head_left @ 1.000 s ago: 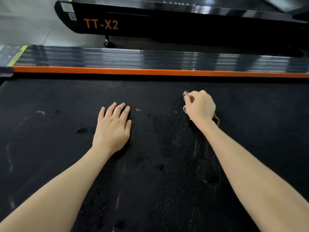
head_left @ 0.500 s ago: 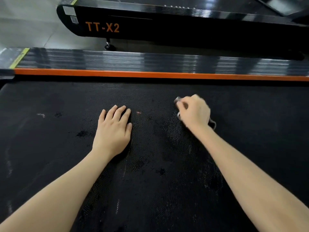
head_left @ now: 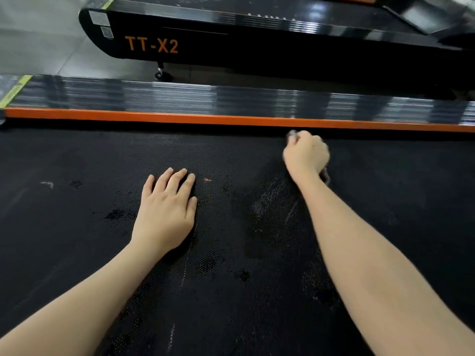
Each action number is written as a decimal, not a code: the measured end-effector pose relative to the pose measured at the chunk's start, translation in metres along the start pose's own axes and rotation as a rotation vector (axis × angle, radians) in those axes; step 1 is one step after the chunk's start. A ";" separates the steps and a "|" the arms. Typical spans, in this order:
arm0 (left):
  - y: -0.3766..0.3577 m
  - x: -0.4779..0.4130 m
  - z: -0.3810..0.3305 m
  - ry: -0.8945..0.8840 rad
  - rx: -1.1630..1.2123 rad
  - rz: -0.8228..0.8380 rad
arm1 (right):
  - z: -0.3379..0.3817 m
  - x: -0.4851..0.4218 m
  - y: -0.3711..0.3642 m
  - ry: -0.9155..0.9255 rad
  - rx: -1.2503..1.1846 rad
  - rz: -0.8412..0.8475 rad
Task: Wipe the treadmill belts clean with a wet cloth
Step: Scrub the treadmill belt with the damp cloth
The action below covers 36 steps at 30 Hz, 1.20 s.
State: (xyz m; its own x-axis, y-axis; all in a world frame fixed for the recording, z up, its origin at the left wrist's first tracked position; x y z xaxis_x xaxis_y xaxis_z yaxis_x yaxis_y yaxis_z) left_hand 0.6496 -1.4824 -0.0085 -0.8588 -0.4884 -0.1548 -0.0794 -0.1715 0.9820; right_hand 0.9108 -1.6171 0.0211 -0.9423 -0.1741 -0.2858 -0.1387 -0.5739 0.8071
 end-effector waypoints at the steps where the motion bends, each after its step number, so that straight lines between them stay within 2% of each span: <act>1: 0.000 0.000 0.000 0.000 0.003 -0.002 | 0.018 0.013 -0.009 0.088 -0.028 0.031; 4: 0.001 0.000 0.001 -0.001 0.014 -0.006 | 0.064 0.067 -0.029 0.478 -0.186 0.172; 6: 0.001 0.000 0.002 0.001 0.022 -0.010 | 0.067 0.075 -0.026 0.595 -0.277 0.252; 8: 0.002 0.001 0.002 0.001 0.027 -0.018 | 0.052 0.052 -0.017 0.528 -0.251 0.255; 12: 0.001 0.001 0.000 0.014 0.016 -0.027 | 0.007 -0.011 -0.008 0.089 -0.154 0.050; 14: 0.001 0.000 -0.001 0.015 0.008 -0.029 | 0.010 -0.016 -0.011 0.030 -0.125 0.015; 16: 0.002 0.000 -0.001 0.012 -0.001 -0.024 | 0.028 -0.009 -0.018 0.079 -0.126 0.028; 20: 0.002 0.000 -0.001 0.013 -0.001 -0.016 | 0.081 0.030 -0.043 0.358 -0.225 0.212; 22: 0.002 0.000 0.000 0.014 0.002 -0.010 | 0.094 0.037 -0.049 0.431 -0.232 0.249; 26: 0.004 0.000 0.000 0.014 0.023 -0.001 | 0.085 0.050 -0.042 0.538 -0.201 0.335; 32: 0.003 0.001 0.000 0.003 0.048 -0.007 | 0.039 0.150 0.007 0.895 -0.439 0.434; 34: 0.004 0.001 0.000 -0.001 0.062 -0.016 | 0.033 0.142 0.011 0.910 -0.409 0.436; 36: 0.004 0.001 0.001 0.003 0.099 -0.018 | 0.048 0.111 -0.001 0.783 -0.282 0.340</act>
State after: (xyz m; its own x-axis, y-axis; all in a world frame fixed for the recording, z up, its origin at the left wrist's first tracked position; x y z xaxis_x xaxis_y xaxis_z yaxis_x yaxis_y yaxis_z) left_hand 0.6479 -1.4827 -0.0049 -0.8550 -0.4889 -0.1730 -0.1450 -0.0949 0.9849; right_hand 0.7914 -1.5972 0.0130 -0.4269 -0.8070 -0.4081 0.2875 -0.5490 0.7848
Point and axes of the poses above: each hand's wrist, its own x-axis away from the middle knuckle, its own y-axis out of the back of the hand, z = x × y, the point moved 1 cm from there along -x, towards the middle knuckle, and after that the axes turned 15 degrees about -x, right-handed, at the moved point
